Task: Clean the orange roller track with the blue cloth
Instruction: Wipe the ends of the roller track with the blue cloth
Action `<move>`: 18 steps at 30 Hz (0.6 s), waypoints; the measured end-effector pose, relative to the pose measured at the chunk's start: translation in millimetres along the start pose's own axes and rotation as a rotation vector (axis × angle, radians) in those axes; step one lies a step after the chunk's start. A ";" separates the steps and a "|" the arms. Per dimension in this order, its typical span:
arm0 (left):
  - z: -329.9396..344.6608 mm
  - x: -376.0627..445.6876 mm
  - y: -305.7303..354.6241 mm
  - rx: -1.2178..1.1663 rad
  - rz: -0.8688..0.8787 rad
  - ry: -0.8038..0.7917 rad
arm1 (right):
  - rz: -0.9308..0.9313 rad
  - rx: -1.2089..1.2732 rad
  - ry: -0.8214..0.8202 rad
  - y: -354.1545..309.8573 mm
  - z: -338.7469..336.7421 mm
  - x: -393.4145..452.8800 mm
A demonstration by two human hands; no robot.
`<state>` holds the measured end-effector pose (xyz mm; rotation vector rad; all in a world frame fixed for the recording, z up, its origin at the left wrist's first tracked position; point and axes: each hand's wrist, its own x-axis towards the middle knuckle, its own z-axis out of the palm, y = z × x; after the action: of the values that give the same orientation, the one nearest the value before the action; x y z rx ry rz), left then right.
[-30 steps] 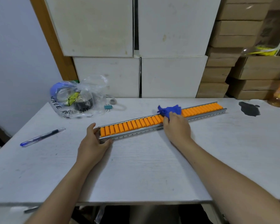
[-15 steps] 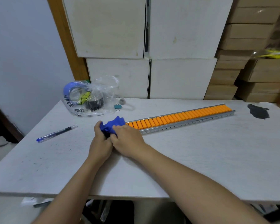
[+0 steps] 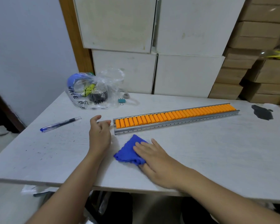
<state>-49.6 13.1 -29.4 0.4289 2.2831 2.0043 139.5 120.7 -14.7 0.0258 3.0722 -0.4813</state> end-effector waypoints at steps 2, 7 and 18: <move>-1.2 1.9 -2.9 0.017 0.007 -0.009 | 0.004 0.013 -0.142 -1.5 3.0 -10.4; -2.7 9.9 -9.1 0.145 0.070 -0.249 | 0.107 0.460 0.230 -7.4 -15.7 14.1; -0.8 20.2 -15.9 0.417 0.177 -0.364 | -0.064 0.010 0.177 5.6 0.6 121.9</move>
<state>-71.6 15.8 -42.3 0.9661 2.4715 1.3462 17.8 127.2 -21.2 -0.0311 3.2523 -0.5251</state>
